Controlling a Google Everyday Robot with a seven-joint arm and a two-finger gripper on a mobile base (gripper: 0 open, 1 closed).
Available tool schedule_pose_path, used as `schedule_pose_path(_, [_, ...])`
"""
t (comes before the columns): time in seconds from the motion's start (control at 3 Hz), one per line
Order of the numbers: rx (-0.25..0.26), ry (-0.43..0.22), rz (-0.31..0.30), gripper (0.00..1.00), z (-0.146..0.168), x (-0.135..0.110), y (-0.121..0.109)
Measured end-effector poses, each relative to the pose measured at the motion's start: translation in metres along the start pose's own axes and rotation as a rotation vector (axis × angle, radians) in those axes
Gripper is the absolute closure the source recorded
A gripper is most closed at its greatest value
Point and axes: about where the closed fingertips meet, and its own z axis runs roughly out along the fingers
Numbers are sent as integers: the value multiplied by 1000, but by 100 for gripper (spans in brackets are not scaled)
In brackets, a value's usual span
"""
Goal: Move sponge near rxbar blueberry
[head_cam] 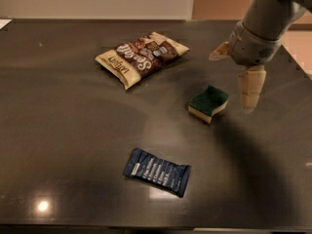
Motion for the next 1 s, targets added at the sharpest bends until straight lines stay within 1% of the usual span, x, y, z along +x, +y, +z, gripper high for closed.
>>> schedule_pose_path(0.33, [-26, -1, -54, 0, 18, -3, -2])
schedule_pose_path(1.0, [-67, 32, -123, 0, 43, -2, -1])
